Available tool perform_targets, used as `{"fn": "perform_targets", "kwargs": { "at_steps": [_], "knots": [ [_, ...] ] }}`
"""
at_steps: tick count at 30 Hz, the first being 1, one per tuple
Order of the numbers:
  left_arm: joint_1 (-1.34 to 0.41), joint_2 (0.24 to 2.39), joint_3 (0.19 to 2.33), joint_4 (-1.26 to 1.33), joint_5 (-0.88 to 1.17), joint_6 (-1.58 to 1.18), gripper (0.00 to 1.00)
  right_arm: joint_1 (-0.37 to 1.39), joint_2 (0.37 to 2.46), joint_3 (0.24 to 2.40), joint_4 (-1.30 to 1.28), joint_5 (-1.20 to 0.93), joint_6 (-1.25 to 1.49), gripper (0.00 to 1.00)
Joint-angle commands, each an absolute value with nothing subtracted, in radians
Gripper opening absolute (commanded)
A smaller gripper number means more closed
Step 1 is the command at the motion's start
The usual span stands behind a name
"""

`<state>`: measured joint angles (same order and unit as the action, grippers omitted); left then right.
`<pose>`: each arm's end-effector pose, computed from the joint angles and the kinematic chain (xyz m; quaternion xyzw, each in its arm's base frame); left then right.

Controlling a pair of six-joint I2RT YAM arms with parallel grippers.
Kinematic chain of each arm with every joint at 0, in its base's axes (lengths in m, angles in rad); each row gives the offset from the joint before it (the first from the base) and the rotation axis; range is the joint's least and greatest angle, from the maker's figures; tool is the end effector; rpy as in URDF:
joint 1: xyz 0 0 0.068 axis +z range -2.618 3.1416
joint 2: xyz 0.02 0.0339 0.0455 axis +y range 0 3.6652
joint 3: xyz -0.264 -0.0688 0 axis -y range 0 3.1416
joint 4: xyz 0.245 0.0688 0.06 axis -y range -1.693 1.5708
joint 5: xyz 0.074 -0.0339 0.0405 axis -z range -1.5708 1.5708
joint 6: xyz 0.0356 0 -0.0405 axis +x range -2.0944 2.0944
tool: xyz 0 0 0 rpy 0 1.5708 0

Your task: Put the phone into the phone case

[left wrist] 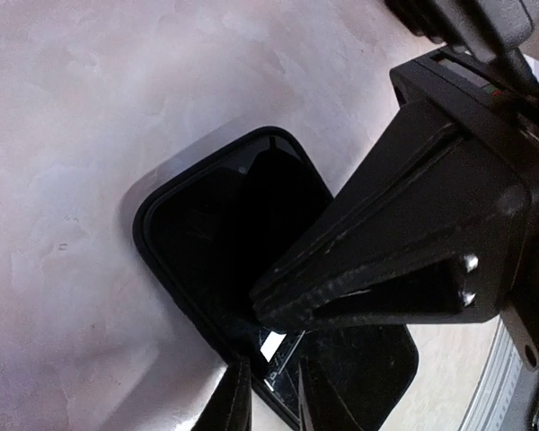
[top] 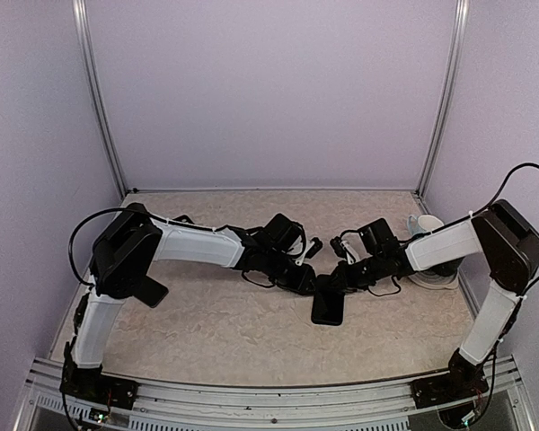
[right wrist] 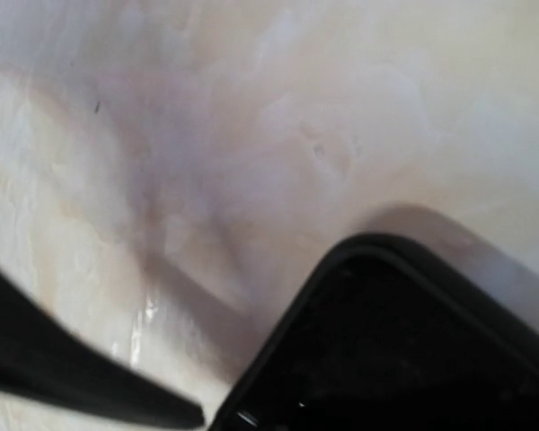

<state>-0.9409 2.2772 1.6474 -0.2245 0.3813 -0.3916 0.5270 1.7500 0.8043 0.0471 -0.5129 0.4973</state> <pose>0.2809 -0.4078 0.1378 0.3133 0.8671 -0.3523 0.1610 0.2717 0.1783 0.1275 -0.0972 0.9118 0.3651 0.1607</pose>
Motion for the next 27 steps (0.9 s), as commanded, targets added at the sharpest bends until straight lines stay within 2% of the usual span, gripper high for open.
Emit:
{"fn": "perform_targets", "kwargs": {
  "at_steps": [1,4,8,15,20,25,27],
  "knots": [
    [-0.972,2.321,1.728,-0.324,0.332,-0.315,0.18,0.519,1.78,0.756,-0.033,-0.455,0.512,0.0],
    [-0.989,2.383,1.818,-0.427,0.325,-0.281,0.12,0.518,1.747,0.755,-0.039,-0.44,0.515,0.0],
    [-0.978,2.426,1.839,-0.456,0.309,-0.283,0.1,0.517,1.678,0.762,-0.078,-0.407,0.516,0.0],
    [-0.979,2.334,1.75,-0.385,0.339,-0.273,0.1,0.494,1.554,0.746,-0.146,-0.352,0.512,0.0],
    [-0.972,2.268,1.74,-0.385,0.261,-0.259,0.1,0.486,1.52,0.771,-0.206,-0.296,0.495,0.01],
    [-0.979,2.293,1.754,-0.387,0.26,-0.251,0.1,0.482,1.532,0.769,-0.225,-0.274,0.498,0.46],
    [-0.981,2.313,1.761,-0.391,0.259,-0.249,0.1,0.482,1.551,0.768,-0.22,-0.274,0.495,0.49]
  ]
}}
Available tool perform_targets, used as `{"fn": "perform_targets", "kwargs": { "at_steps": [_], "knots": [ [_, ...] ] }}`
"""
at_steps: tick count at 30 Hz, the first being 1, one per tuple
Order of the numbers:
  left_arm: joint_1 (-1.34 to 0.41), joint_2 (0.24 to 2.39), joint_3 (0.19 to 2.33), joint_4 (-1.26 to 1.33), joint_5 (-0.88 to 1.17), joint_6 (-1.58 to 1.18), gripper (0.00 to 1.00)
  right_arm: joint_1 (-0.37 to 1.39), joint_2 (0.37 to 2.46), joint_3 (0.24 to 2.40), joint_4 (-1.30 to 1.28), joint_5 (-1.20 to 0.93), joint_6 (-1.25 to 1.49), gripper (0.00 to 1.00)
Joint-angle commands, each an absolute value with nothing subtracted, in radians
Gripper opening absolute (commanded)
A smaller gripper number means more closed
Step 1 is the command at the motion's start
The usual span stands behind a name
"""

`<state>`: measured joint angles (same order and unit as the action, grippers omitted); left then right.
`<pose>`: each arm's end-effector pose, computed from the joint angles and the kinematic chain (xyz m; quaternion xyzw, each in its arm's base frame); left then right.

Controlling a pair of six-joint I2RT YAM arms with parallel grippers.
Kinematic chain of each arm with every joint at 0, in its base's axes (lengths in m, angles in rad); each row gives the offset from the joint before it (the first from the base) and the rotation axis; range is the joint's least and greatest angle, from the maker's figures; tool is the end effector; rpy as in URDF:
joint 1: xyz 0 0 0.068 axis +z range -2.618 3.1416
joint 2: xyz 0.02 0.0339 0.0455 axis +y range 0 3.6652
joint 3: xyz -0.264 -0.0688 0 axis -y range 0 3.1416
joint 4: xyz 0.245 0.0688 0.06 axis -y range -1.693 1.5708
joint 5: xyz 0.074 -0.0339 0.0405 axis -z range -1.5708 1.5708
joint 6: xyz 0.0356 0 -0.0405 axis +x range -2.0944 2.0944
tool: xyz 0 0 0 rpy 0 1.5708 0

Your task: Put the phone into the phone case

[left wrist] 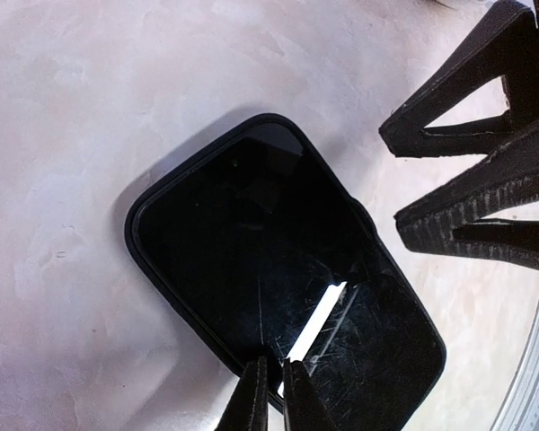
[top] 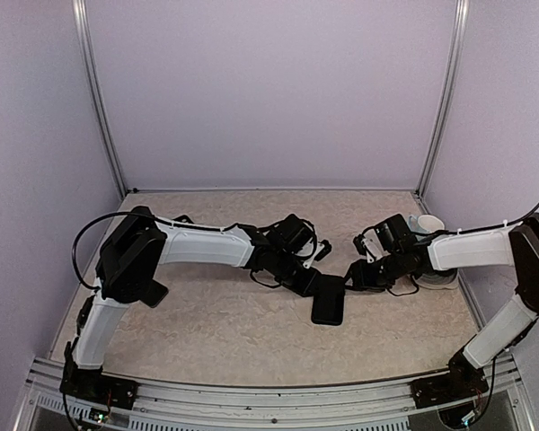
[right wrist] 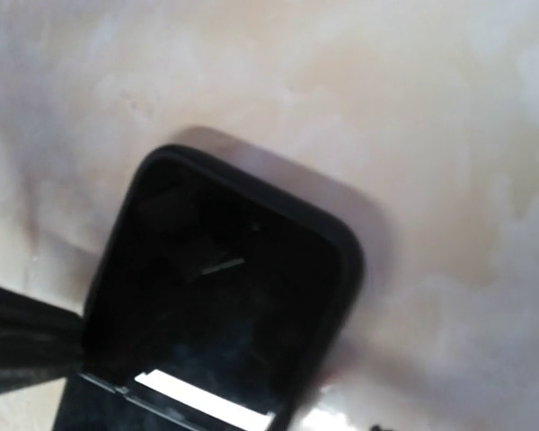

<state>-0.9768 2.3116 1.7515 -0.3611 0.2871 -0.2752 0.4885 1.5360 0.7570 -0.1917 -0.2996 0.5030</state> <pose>0.2732 -0.4225 0.1429 0.3652 0.8652 -0.2949 0.1765 0.2497 0.1446 0.1588 -0.0373 0.9449 0.2644 0.1892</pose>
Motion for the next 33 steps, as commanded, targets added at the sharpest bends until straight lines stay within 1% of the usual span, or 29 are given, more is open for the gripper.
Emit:
{"fn": "perform_targets", "kwargs": {
  "at_steps": [1,5,8,11,15,20,24,33],
  "knots": [
    [-0.981,2.327,1.764,-0.395,0.262,-0.249,0.1,0.482,1.561,0.767,-0.214,-0.279,0.495,0.49],
    [-0.994,2.387,1.819,-0.466,0.285,-0.225,0.1,0.482,1.602,0.766,-0.171,-0.322,0.495,0.45],
    [-1.007,2.432,1.898,-0.57,0.299,-0.182,0.12,0.482,1.625,0.771,-0.155,-0.331,0.496,0.36],
    [-0.993,2.5,1.97,-0.687,0.348,-0.174,0.11,0.482,1.64,0.774,-0.139,-0.35,0.5,0.33],
    [-0.991,2.51,1.921,-0.721,0.367,-0.164,0.1,0.485,1.645,0.769,-0.129,-0.359,0.506,0.32],
    [-0.981,2.477,1.816,-0.69,0.378,-0.17,0.07,0.485,1.641,0.771,-0.13,-0.349,0.503,0.3],
    [-0.99,2.503,1.77,-0.683,0.417,-0.155,0.05,0.485,1.635,0.77,-0.141,-0.348,0.499,0.3],
    [-0.955,2.538,1.727,-0.654,0.465,-0.145,0.03,0.486,1.531,0.78,-0.212,-0.319,0.476,0.3]
  ]
}}
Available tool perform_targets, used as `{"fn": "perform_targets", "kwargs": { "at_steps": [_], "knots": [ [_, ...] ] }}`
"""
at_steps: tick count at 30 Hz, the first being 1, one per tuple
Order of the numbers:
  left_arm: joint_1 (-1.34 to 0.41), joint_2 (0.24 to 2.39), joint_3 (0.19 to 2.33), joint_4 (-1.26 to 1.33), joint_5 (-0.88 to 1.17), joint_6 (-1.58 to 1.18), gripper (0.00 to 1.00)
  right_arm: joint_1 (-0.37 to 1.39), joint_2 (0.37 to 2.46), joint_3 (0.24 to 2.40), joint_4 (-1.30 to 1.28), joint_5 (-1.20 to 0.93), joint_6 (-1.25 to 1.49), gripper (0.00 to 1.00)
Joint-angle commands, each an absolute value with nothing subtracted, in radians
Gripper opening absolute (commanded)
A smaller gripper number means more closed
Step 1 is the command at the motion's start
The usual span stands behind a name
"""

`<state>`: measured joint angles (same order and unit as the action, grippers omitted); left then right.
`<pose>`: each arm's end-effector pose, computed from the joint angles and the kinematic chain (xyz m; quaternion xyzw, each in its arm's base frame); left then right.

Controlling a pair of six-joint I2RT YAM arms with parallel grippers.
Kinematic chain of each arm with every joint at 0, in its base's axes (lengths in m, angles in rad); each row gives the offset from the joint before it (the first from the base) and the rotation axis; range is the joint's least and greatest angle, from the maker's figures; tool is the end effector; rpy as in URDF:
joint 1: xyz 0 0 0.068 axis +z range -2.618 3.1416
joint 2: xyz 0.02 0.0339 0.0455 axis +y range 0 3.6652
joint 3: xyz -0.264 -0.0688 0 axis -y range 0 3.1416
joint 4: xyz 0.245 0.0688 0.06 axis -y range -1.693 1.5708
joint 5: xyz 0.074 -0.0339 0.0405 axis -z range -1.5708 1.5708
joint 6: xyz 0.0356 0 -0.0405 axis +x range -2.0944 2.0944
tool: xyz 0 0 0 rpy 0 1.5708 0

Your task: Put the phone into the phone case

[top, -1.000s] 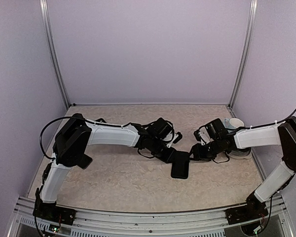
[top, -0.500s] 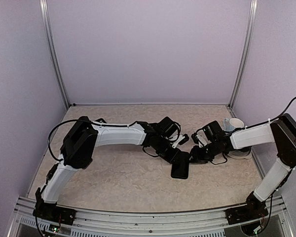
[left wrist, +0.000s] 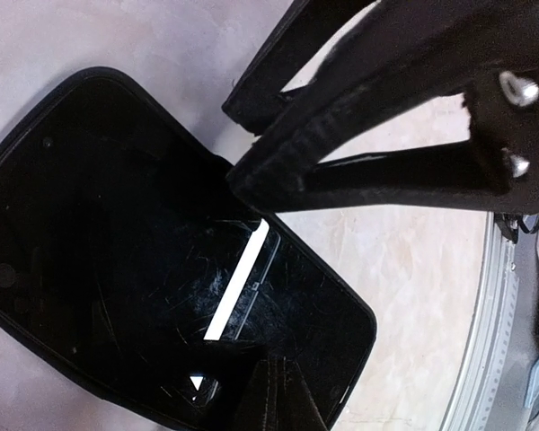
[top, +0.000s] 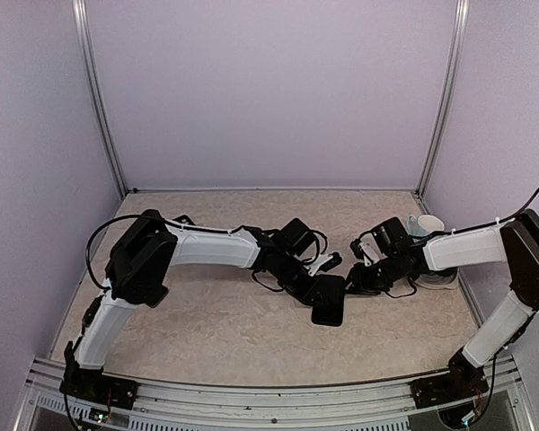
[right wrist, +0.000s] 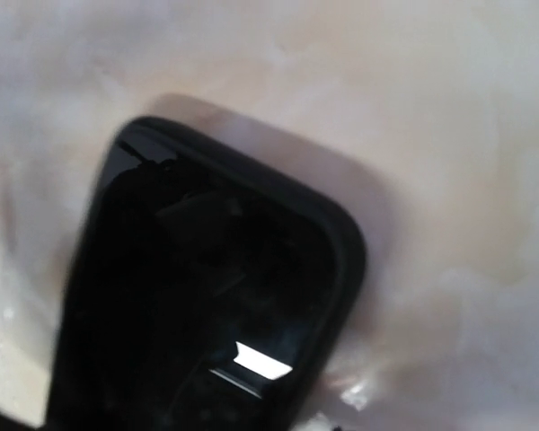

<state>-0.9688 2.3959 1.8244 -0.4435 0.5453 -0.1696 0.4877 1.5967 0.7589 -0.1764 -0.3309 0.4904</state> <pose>0.2722 -0.4288 0.1218 0.4284 0.8244 -0.3605 0.0830 0.2527 0.1472 0.1441 -0.0440 0.9485 0.2671 0.1648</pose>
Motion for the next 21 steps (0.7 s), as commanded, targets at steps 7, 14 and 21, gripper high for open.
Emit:
{"fn": "perform_targets", "kwargs": {
  "at_steps": [7,14,21],
  "knots": [
    [-0.955,2.477,1.667,-0.528,0.505,-0.152,0.02,0.489,1.498,0.787,-0.22,-0.321,0.477,0.31],
    [-0.944,2.218,1.695,-0.29,0.444,-0.217,0.04,0.488,1.547,0.81,-0.209,-0.295,0.479,0.3],
    [-0.865,2.215,1.7,-0.297,0.396,-0.306,0.14,0.486,1.624,0.837,-0.205,-0.299,0.463,0.32]
  ]
}}
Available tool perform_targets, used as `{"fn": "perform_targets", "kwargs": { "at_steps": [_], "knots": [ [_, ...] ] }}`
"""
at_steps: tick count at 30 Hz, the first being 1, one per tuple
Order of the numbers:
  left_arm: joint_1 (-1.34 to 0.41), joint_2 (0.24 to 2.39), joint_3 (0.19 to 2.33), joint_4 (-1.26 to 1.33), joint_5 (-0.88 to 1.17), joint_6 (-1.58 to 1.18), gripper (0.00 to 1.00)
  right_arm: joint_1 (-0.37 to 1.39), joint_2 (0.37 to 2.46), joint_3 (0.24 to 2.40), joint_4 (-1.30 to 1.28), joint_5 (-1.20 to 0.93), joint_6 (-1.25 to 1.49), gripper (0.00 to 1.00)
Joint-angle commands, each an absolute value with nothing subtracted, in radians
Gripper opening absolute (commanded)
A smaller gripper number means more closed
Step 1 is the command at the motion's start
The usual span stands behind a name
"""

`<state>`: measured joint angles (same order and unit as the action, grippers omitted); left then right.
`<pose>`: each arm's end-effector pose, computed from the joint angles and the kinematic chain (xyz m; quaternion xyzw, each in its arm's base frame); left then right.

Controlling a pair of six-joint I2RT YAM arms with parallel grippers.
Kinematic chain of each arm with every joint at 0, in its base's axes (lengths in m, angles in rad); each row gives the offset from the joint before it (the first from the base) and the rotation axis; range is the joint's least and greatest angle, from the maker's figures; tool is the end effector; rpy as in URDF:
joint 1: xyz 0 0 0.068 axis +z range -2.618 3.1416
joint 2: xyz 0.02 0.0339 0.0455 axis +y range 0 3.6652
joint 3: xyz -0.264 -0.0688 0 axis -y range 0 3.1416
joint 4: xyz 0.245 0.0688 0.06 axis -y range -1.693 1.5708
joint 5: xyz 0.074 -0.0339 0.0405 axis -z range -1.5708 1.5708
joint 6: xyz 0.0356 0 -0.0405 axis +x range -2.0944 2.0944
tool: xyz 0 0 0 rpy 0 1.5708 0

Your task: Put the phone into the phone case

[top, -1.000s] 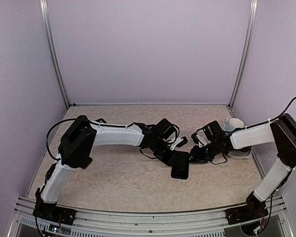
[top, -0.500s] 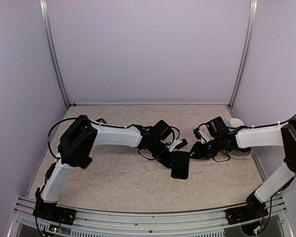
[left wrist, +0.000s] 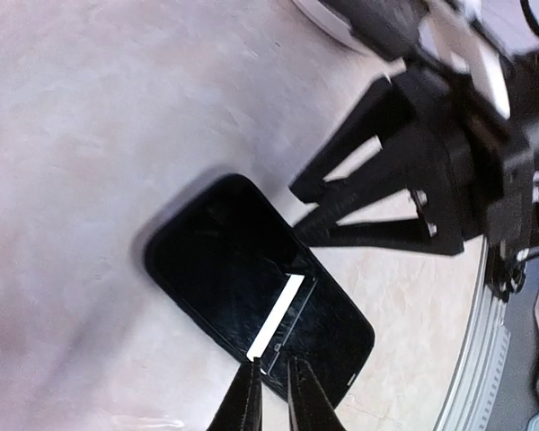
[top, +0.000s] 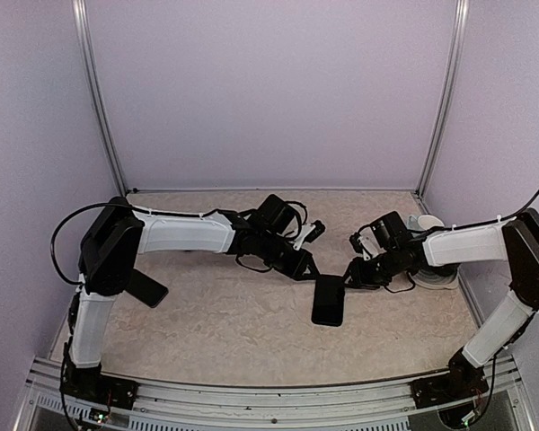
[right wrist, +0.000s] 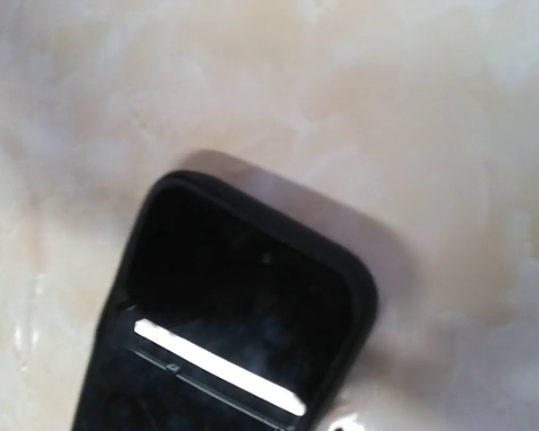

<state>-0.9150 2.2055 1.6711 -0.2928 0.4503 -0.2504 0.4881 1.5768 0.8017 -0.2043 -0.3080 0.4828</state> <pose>0.2864 -0.3976 0.1749 0.3729 0.8320 -0.3685 0.1812 0.2588 0.1496 0.1593 -0.0472 0.9452 0.2641 0.1862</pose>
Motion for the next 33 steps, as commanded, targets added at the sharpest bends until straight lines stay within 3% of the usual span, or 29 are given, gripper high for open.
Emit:
{"fn": "perform_targets", "kwargs": {
  "at_steps": [1,17,26,33],
  "knots": [
    [-0.865,2.245,1.716,-0.307,0.4,-0.304,0.16,0.485,1.635,0.842,-0.207,-0.297,0.461,0.33],
    [-0.883,2.396,1.845,-0.316,0.369,-0.324,0.38,0.482,1.735,0.904,-0.225,-0.223,0.423,0.35],
    [-0.901,2.493,1.956,-0.455,0.287,-0.301,0.34,0.482,1.729,0.882,-0.205,-0.205,0.398,0.28],
    [-0.942,2.492,1.912,-0.406,0.466,-0.283,0.23,0.48,1.731,0.915,-0.203,-0.249,0.359,0.22]
  ]
}}
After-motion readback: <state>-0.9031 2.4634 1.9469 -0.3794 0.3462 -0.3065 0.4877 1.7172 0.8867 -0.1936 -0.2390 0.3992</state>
